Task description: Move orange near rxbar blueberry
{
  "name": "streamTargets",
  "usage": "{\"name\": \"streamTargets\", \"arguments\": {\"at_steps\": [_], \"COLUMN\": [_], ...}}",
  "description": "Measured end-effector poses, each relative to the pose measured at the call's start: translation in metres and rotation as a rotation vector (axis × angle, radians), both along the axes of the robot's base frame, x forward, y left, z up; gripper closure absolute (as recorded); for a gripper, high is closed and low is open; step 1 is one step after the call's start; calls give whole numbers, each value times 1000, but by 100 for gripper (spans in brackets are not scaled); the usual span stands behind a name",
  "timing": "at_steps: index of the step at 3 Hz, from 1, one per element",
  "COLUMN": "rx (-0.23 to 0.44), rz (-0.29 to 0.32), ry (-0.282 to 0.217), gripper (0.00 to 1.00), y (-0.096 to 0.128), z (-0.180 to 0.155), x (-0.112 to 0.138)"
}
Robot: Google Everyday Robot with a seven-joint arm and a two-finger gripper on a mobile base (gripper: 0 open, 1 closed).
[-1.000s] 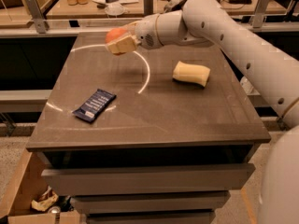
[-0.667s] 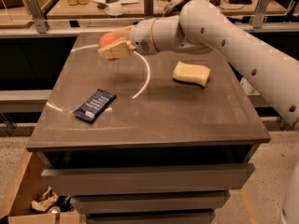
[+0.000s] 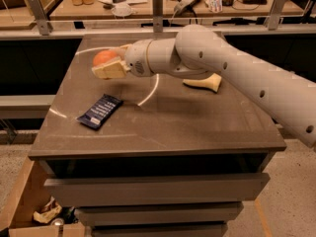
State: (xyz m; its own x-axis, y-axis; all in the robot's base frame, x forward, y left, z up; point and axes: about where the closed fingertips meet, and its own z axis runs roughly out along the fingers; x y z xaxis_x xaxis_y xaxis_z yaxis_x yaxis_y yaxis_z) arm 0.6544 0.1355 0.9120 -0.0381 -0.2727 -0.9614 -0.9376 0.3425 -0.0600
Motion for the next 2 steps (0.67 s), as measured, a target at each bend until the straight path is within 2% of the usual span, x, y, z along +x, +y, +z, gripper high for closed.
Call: {"name": "streamTargets", "arguments": {"at_steps": [2], "rx": [-1], "rz": [-43], "ry": [-20], "gripper": [100], "y": [-1], "z": [-15], "x": [-3]}}
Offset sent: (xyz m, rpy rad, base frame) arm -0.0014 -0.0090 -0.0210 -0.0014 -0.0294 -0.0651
